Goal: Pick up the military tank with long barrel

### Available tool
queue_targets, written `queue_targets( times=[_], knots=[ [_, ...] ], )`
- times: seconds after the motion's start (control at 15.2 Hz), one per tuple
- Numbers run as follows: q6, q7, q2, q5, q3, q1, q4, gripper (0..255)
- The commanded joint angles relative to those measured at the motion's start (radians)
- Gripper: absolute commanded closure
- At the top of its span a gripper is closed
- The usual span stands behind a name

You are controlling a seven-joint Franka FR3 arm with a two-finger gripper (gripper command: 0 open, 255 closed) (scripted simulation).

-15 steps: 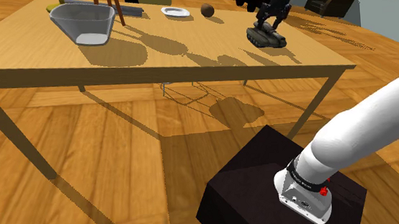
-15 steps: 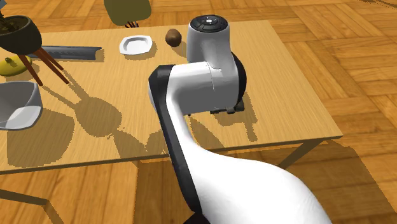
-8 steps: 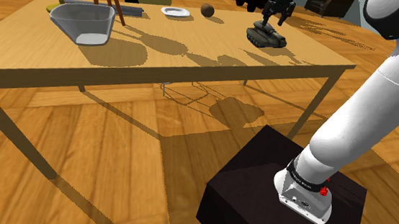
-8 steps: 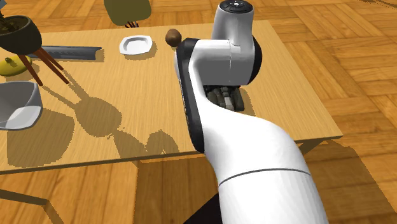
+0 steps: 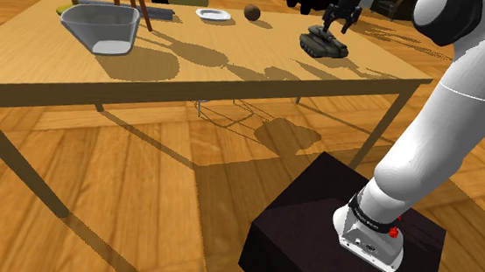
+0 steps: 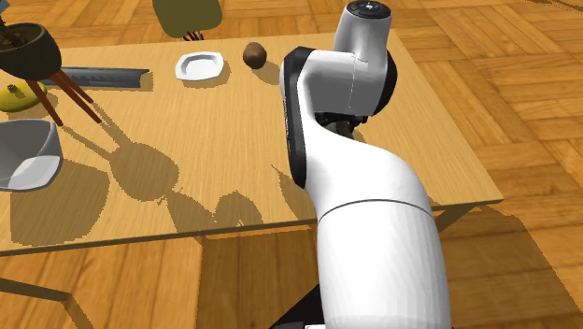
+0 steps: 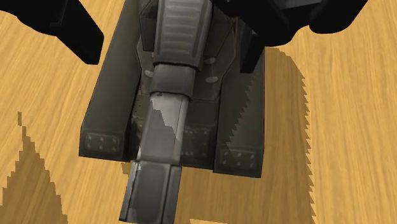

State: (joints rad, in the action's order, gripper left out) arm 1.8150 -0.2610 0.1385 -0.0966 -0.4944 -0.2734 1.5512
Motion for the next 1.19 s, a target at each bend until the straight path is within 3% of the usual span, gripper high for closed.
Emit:
queue_targets(
  times=[0.0, 0.26, 0.33, 0.92, 1.12],
  knots=[
    [0.026, -0.001, -0.001, 0.000, 0.000, 0.000, 0.027, 0],
    [0.062, -0.002, -0.005, 0.001, 0.001, 0.003, 0.065, 0],
    [0.061, -0.001, -0.003, 0.001, 0.001, 0.003, 0.063, 255],
    [0.062, -0.002, -0.004, 0.001, 0.001, 0.003, 0.065, 255],
    [0.020, -0.001, 0.000, 0.000, 0.000, 0.000, 0.020, 255]
  ],
)
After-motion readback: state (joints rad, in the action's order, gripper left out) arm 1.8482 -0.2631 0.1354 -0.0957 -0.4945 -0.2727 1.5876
